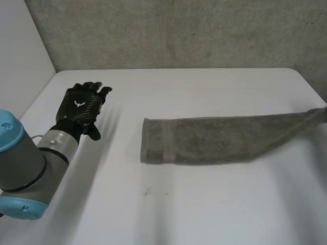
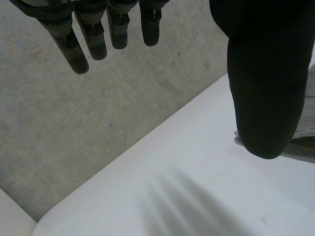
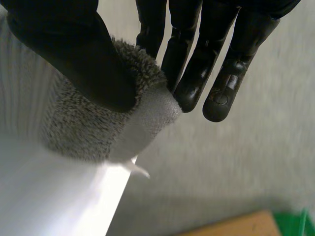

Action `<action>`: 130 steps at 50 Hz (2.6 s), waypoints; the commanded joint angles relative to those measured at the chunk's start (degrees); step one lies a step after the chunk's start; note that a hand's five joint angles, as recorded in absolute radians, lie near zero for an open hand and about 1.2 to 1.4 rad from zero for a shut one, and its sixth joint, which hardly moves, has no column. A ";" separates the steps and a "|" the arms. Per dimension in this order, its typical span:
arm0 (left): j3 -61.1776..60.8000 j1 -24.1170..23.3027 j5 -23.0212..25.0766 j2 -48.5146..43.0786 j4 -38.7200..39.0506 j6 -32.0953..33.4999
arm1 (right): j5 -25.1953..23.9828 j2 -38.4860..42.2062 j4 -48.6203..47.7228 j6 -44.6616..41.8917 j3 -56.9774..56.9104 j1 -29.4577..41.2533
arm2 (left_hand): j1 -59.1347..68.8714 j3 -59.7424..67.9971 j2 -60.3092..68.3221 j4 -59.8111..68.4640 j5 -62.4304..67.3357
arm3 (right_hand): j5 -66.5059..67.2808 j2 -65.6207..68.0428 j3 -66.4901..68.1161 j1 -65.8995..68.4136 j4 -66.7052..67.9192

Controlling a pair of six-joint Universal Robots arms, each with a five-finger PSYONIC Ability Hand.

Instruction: Fold the towel.

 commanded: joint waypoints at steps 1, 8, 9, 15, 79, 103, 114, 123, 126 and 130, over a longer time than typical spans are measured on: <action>0.00 -0.02 -0.08 0.87 -0.28 -0.08 | -0.56 -0.83 -0.58 0.07 -3.38 14.22 | -0.07 0.33 0.51 0.34 -1.69 | 16.82 12.91 12.29 20.86 11.42; -0.09 -0.11 -0.16 1.93 -0.28 -2.88 | -3.62 5.13 -7.42 -0.72 -3.38 35.01 | -0.07 0.33 0.51 0.34 -1.69 | 16.82 12.91 12.29 20.86 11.42; 0.08 -0.19 -0.16 2.10 -0.28 -3.93 | -5.20 6.98 -8.13 -0.98 -3.46 38.79 | -0.07 0.33 0.51 0.34 -1.69 | 16.82 12.91 12.29 20.86 11.42; 0.70 -0.54 -0.16 1.93 -0.28 -5.44 | -9.34 14.45 -8.22 -1.69 -3.90 47.34 | -0.07 0.33 0.51 0.34 -1.69 | 16.82 12.91 12.29 20.86 11.42; 11.87 -15.85 -12.99 -9.95 -1.16 -2.45 | -2.40 -0.13 -0.40 3.33 2.61 38.28 | -0.02 0.38 0.56 0.38 -1.64 | 16.82 12.91 12.29 20.86 11.42; 15.36 -12.92 -13.44 -8.34 -1.25 -3.33 | -4.52 0.16 -2.33 15.23 5.67 43.69 | 0.81 1.21 1.40 1.22 -0.80 | -53.18 -57.09 -57.71 -49.14 -58.58; 25.39 -19.70 -13.35 -18.44 -5.99 -11.31 | -5.82 -1.90 5.12 43.22 4.37 33.03 | 1.32 1.72 1.90 1.73 -0.30 | -53.18 -57.09 -57.71 -49.14 -58.58; 26.63 -20.50 -13.52 -26.81 -8.19 -11.94 | -9.26 9.37 14.37 42.61 -5.05 32.42 | 1.32 1.72 1.90 1.73 -0.30 | -53.18 -57.09 -57.71 -49.14 -58.58; 26.28 -20.50 -13.61 -28.57 -8.19 -11.86 | -9.26 13.06 15.95 40.32 -7.77 32.42 | 1.15 1.55 1.73 1.56 -0.47 | -53.18 -57.09 -57.71 -49.14 -58.58; 25.49 -20.32 -13.79 -28.83 -8.28 -11.68 | -8.03 15.69 16.47 33.05 -9.44 32.85 | 0.65 1.05 1.23 1.06 -0.97 | -53.18 -57.09 -57.71 -49.14 -58.58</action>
